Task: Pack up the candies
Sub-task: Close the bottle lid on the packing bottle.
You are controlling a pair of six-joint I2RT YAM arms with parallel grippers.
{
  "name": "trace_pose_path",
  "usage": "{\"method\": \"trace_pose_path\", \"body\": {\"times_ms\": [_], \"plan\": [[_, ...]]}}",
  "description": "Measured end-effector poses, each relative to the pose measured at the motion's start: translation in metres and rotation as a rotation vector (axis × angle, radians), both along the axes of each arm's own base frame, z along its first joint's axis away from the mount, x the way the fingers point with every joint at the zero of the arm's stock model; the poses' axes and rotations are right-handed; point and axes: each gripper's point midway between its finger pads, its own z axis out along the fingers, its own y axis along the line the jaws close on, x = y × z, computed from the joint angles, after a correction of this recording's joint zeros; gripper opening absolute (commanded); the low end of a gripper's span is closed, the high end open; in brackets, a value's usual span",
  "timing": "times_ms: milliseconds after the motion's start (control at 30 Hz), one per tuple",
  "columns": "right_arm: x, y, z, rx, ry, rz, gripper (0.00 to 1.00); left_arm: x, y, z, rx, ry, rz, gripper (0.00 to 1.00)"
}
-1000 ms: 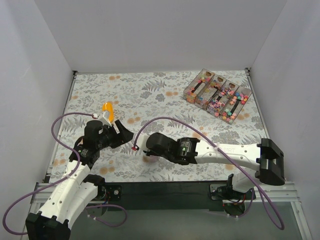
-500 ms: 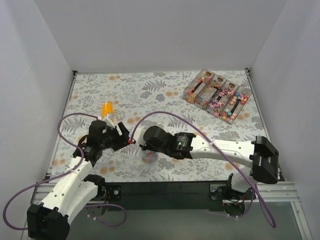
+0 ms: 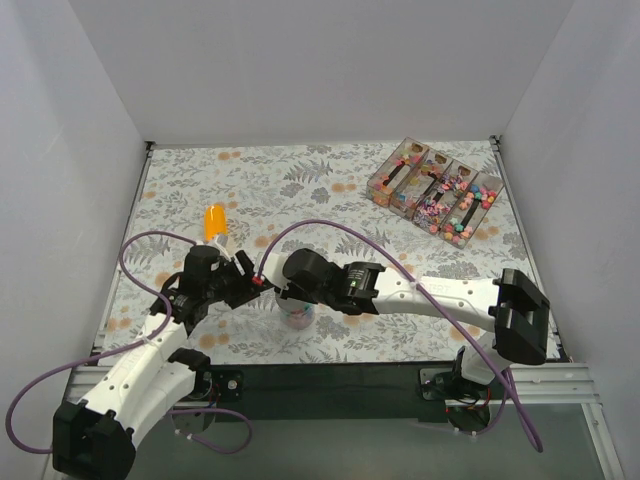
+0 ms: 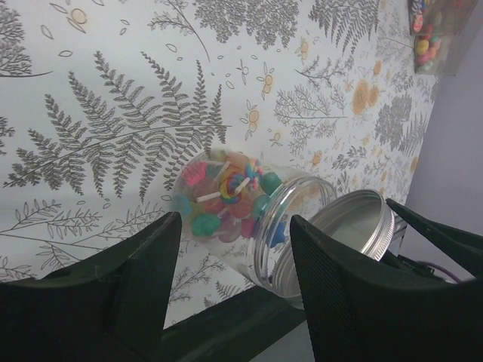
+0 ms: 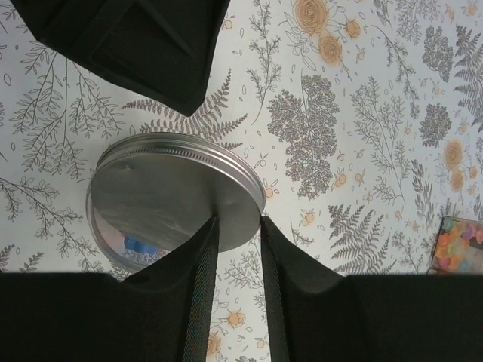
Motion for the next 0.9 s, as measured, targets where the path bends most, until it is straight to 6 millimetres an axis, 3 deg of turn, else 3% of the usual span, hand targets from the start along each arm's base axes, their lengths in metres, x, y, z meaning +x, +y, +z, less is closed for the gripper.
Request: {"method": "trace_pose_path", "body": {"times_ms": [367,900], "plan": [[-0.005,0.005,-0.014,-0.014,0.050,0.027,0.36,0.003,0.021,-0.006,0.061,0.017,0.137,0.56],[-0.012,0.010,-0.013,0.009,0.089,0.044,0.36,0.004,0.012,-0.001,0.024,0.010,0.104,0.57]]}}
